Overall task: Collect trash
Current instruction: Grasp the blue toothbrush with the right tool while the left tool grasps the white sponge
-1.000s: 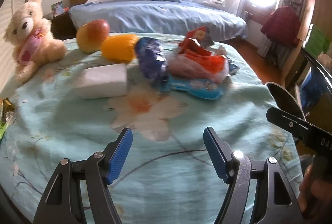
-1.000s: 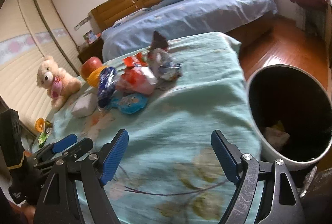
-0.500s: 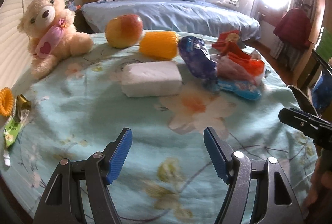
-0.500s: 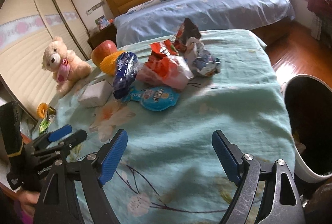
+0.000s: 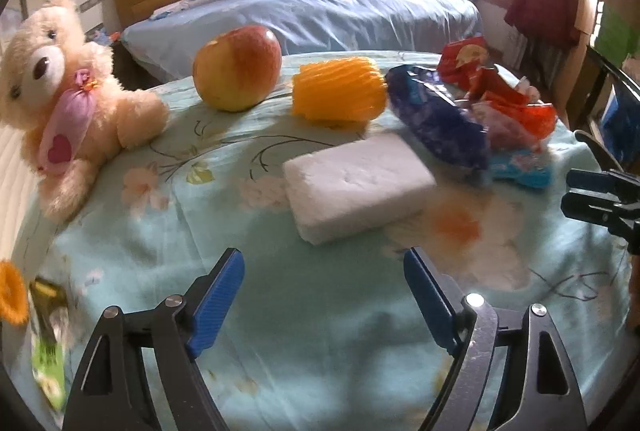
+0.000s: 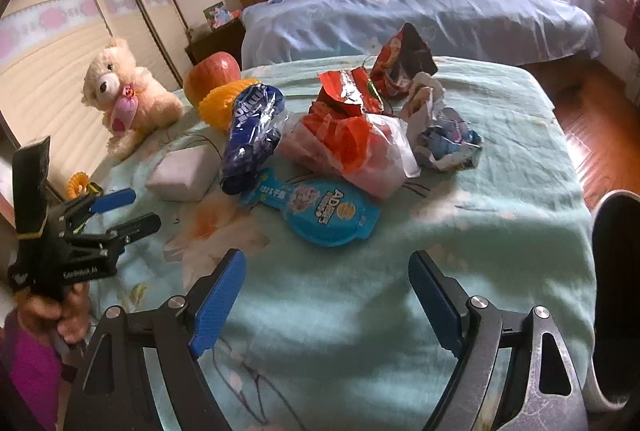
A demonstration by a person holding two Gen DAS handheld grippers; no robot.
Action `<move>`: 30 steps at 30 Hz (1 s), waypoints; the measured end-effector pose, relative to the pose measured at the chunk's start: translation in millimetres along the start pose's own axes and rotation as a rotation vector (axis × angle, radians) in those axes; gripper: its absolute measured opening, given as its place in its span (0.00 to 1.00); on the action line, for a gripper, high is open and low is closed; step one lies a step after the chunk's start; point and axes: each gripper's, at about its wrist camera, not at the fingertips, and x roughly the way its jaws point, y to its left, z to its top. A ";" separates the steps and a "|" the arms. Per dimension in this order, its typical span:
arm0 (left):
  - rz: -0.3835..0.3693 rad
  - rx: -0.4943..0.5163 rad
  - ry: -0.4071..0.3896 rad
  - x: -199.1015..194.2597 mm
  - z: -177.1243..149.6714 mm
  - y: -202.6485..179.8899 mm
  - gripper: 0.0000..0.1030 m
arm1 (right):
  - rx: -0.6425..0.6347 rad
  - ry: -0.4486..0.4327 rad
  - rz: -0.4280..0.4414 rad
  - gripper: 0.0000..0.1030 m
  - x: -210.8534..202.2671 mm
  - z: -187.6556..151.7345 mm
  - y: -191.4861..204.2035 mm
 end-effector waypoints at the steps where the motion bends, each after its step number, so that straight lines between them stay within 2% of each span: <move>1: -0.006 0.005 0.003 3.5 3.0 2.9 0.81 | -0.004 0.006 0.002 0.82 2.6 1.4 0.4; 9: -0.075 0.057 0.005 33.1 27.1 12.1 0.82 | -0.049 0.021 -0.008 0.84 18.5 15.4 5.1; 13: -0.082 0.087 -0.031 34.5 27.9 5.0 0.81 | -0.067 0.031 -0.021 0.81 25.9 19.0 9.4; 14: -0.078 0.098 -0.045 33.2 27.0 2.0 0.79 | -0.075 0.031 -0.025 0.78 26.9 19.3 11.1; 15: -0.076 0.110 -0.057 32.0 26.2 -1.2 0.69 | -0.083 0.031 -0.033 0.75 27.8 19.4 13.0; 16: -0.081 0.115 -0.058 31.5 25.2 -3.0 0.55 | -0.093 0.033 -0.044 0.66 28.5 19.3 14.5; 17: -0.093 0.114 -0.050 31.9 24.0 -5.0 0.55 | -0.098 0.033 -0.054 0.57 28.7 19.2 15.4; 19: -0.074 0.112 -0.055 31.5 21.3 -7.1 0.52 | -0.102 0.032 -0.067 0.54 28.5 19.0 16.5; 21: -0.074 0.099 -0.064 28.4 18.6 -9.0 0.50 | -0.104 0.030 -0.071 0.47 26.3 17.7 16.4; 24: -0.087 0.067 -0.076 18.5 12.4 -13.2 0.49 | -0.095 0.030 -0.054 0.24 20.8 14.2 16.0; 25: -0.086 0.062 -0.077 14.2 9.1 -16.6 0.49 | -0.090 0.034 -0.044 0.12 19.0 12.4 15.9; 26: -0.082 0.055 -0.078 9.8 4.8 -19.9 0.49 | -0.089 0.039 -0.040 0.07 18.2 10.5 16.4; 30: -0.084 0.018 -0.091 -2.8 -6.4 -27.1 0.48 | -0.092 0.048 -0.028 0.01 13.8 0.5 19.1</move>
